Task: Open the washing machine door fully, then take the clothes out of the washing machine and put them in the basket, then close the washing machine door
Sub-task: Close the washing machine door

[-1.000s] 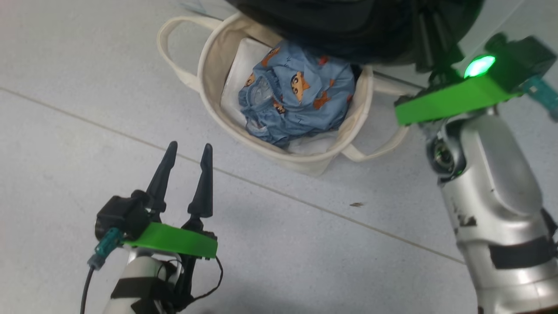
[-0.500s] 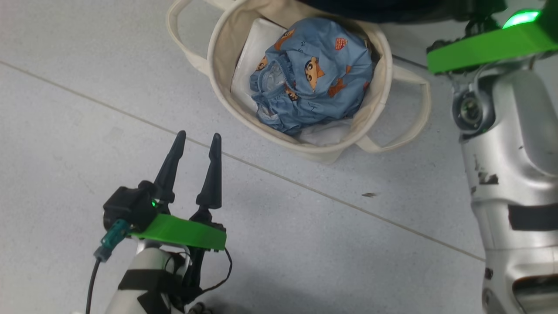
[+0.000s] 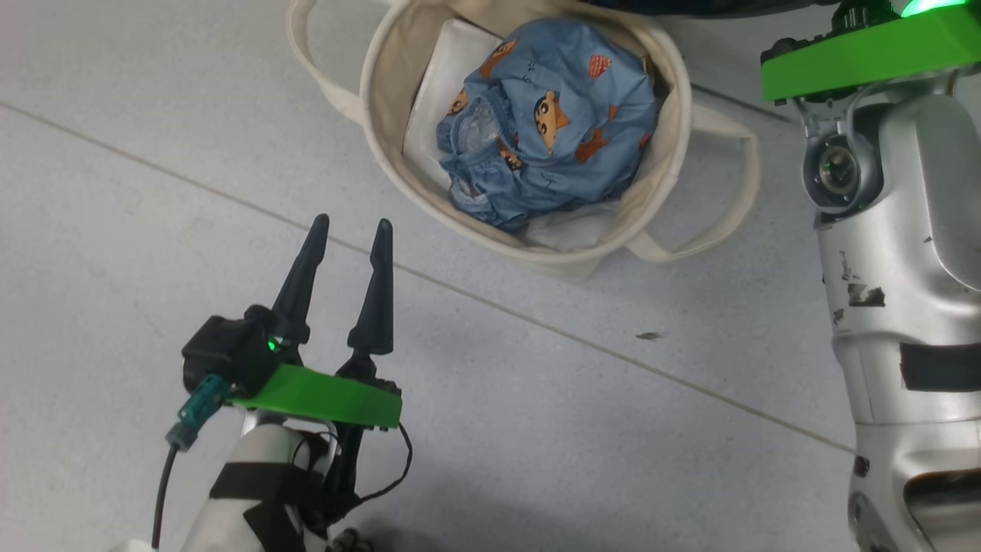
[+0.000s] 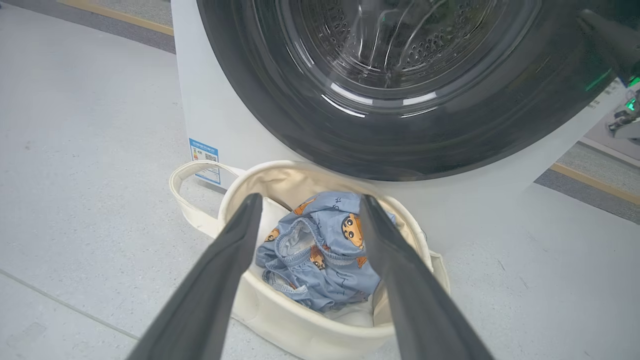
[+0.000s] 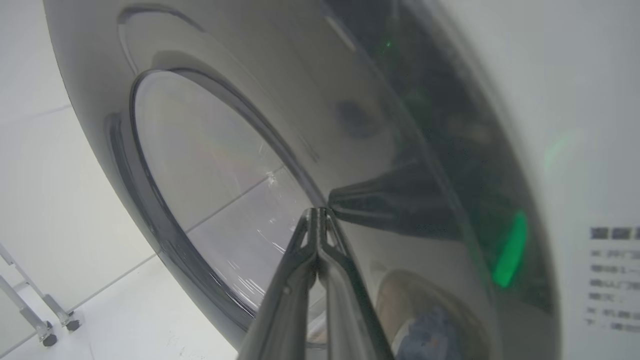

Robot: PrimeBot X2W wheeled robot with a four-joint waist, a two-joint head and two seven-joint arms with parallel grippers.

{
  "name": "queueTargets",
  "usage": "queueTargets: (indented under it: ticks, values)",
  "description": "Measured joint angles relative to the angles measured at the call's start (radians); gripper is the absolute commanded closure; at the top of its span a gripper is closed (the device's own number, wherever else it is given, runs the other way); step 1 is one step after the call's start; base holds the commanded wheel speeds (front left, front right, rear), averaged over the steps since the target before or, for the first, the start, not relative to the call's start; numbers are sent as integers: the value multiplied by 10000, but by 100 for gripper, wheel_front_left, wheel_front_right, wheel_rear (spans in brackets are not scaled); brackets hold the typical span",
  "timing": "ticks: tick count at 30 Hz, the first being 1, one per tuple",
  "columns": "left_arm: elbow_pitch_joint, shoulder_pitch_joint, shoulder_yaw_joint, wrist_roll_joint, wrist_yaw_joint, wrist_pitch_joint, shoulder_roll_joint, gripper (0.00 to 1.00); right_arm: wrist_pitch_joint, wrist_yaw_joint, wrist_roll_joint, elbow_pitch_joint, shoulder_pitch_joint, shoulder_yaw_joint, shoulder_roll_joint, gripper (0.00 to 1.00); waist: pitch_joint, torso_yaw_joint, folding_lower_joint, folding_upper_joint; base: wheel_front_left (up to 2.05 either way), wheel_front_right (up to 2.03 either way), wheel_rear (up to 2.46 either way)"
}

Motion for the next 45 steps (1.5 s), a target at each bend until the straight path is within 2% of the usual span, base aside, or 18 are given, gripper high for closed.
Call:
queueTargets:
  ticks: [8, 17, 23, 27, 28, 29, 30, 35, 40, 45]
  values:
    - [259, 44, 132, -19, -79, 0, -2, 0, -2, -17, 337, -520, 883, 677, -48, 100, -756, -239, 0, 0, 0, 0, 0]
    - [840, 387, 654, -228, -167, 0, 4, 0, -2, -17, 134, -1691, 2917, 2451, -207, 100, -2215, -792, 0, 0, 0, 0, 0]
    - [1126, 913, 1055, -35, -196, 0, 8, 0, -2, -17, 63, -2552, 4483, 2506, -485, 100, -3087, -1356, 0, 1, 0, 0, 0]
    - [1204, 1174, 1227, 17, -380, 0, 10, 0, -2, -17, 46, -2934, 5539, 2159, -497, 100, -3511, -1759, -1, 1, 0, 0, 0]
    - [1221, 1234, 1237, 17, -456, 0, 8, 0, -2, -17, 29, -2949, 5770, 1977, -497, 85, -3597, -1861, -1, 1, 0, 0, 0]
    - [1221, 1290, 1241, 27, -491, 0, 8, 0, -2, -17, 17, -2947, 5985, 1795, -499, 11, -3677, -1955, -1, 1, 0, 0, 0]
    - [1225, 1342, 1256, 58, -541, 0, 8, 0, -2, -17, 4, -2941, 6204, 1628, -497, 0, -3757, -2042, -1, 1, 0, 0, 0]
    - [1195, 1613, 1511, 148, -633, 0, 10, 0, -2, -17, -299, -3018, 7066, 880, -360, 0, -4086, -2448, -1, 0, 0, 0, 0]
    - [988, 1871, 1745, 863, -708, 0, 25, 0, -2, -17, -485, -3204, 7489, -339, -19, 0, -4256, -2807, -1, 1, 0, 0, 0]
    - [859, 1944, 1904, 1356, -706, 0, 29, 0, -2, -17, -752, -3317, 7979, -953, 90, 0, -4314, -2960, -1, 1, 0, 0, 0]
